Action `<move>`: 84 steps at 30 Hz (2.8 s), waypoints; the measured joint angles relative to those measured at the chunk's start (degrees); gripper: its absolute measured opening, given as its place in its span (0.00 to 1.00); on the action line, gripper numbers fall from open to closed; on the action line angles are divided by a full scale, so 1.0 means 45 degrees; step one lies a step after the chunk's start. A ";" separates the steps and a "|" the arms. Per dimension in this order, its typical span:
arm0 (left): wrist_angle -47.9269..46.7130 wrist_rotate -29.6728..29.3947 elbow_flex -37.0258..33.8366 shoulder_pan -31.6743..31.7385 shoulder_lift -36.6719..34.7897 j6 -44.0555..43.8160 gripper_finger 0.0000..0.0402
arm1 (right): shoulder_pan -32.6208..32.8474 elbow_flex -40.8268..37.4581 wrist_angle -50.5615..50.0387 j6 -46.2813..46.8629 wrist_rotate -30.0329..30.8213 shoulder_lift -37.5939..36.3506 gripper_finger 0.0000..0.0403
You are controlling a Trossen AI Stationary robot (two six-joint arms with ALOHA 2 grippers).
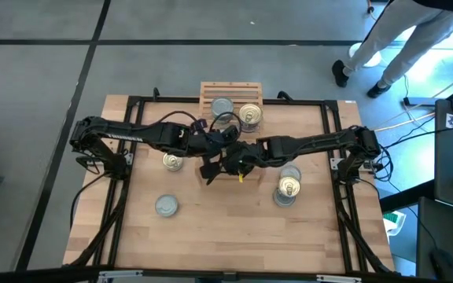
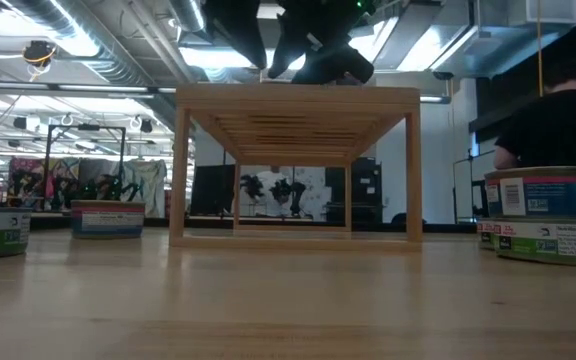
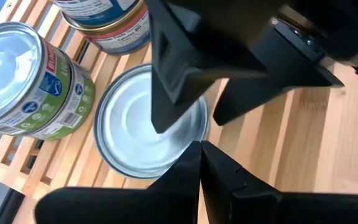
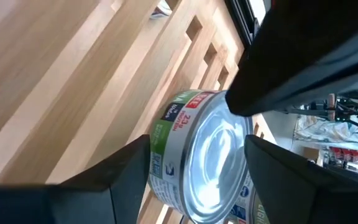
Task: Stack canned seafood by type on shelf
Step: Put the green tuna can on the shelf aligned with other green tuna can, then stack the green tuna can on top of the green tuna can on the shelf
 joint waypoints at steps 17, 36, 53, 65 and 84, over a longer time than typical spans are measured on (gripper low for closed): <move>-0.0953 0.0041 0.0063 -0.0940 -0.0731 -0.0182 0.01 | 0.0432 0.1264 -0.1881 0.1060 0.0646 -0.0034 0.64; -0.3069 0.2587 -0.1850 -0.5799 -0.1326 -0.7971 0.01 | 0.3745 0.3177 -0.4486 0.7053 0.0268 0.0090 0.64; 0.0314 0.3310 -0.5646 -0.8097 -0.1326 -1.1356 0.02 | 0.4936 0.3157 -0.3302 0.7344 -0.1764 0.2888 0.64; 0.0581 0.3837 -0.6536 -0.8087 -0.1326 -1.2273 0.11 | 0.4930 0.3157 -0.1975 0.6534 -0.0886 0.4666 0.64; 0.1185 0.4025 -0.7339 -0.8640 -0.1119 -0.9961 0.33 | 0.4935 0.3162 -0.0806 0.6515 -0.1293 0.4804 0.64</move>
